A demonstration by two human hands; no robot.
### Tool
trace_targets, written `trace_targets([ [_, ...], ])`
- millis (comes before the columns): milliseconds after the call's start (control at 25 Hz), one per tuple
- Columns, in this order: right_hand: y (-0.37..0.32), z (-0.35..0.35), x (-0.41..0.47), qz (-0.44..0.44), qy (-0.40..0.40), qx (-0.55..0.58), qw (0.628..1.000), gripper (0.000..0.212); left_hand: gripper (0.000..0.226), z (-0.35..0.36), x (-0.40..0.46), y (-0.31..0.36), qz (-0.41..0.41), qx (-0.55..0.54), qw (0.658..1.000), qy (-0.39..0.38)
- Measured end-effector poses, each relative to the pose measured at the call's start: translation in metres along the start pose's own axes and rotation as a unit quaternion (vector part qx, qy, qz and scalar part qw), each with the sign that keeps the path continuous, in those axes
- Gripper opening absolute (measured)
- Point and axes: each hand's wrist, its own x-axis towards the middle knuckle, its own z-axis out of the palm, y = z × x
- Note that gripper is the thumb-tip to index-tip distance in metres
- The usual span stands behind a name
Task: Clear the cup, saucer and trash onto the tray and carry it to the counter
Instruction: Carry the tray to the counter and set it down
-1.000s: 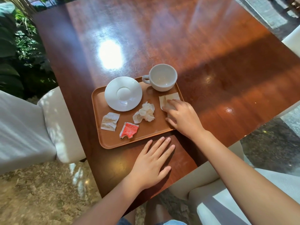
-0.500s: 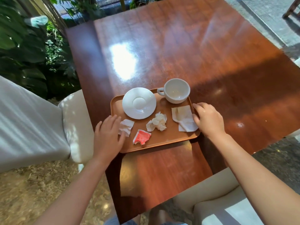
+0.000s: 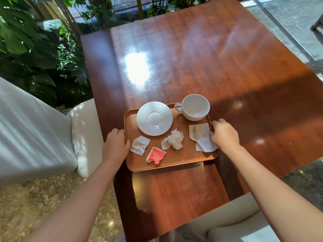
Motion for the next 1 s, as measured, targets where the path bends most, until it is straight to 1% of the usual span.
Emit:
trace_targets([
  [120, -0.001, 0.001, 0.005, 0.018, -0.013, 0.049, 0.999, 0.012, 0.013, -0.001, 0.006, 0.004, -0.085, -0.080, 0.993, -0.027],
  [160, -0.001, 0.001, 0.006, 0.024, -0.016, 0.064, 0.998, 0.012, 0.012, -0.002, 0.008, 0.003, -0.100, -0.101, 0.989, -0.038],
  [320, 0.000, -0.001, 0.008, 0.071, -0.034, 0.099, 0.992, 0.018, 0.008, -0.006, 0.013, -0.002, -0.098, -0.146, 0.982, -0.072],
  [480, -0.003, -0.006, 0.010, 0.076, -0.048, 0.140, 0.986, 0.025, 0.015, -0.009, 0.009, -0.009, -0.105, -0.178, 0.978, -0.034],
  [720, -0.014, -0.015, 0.006, 0.053, -0.055, 0.154, 0.985, 0.027, 0.016, -0.019, -0.006, -0.020, -0.120, -0.226, 0.967, -0.010],
  [840, -0.030, -0.030, 0.007, 0.026, -0.041, 0.154, 0.987, 0.026, 0.017, -0.034, -0.016, -0.030, -0.131, -0.251, 0.959, 0.015],
  [1000, -0.064, -0.056, 0.003, -0.036, -0.028, 0.165, 0.985, 0.024, 0.014, -0.060, -0.042, -0.053, -0.154, -0.261, 0.951, 0.056],
])
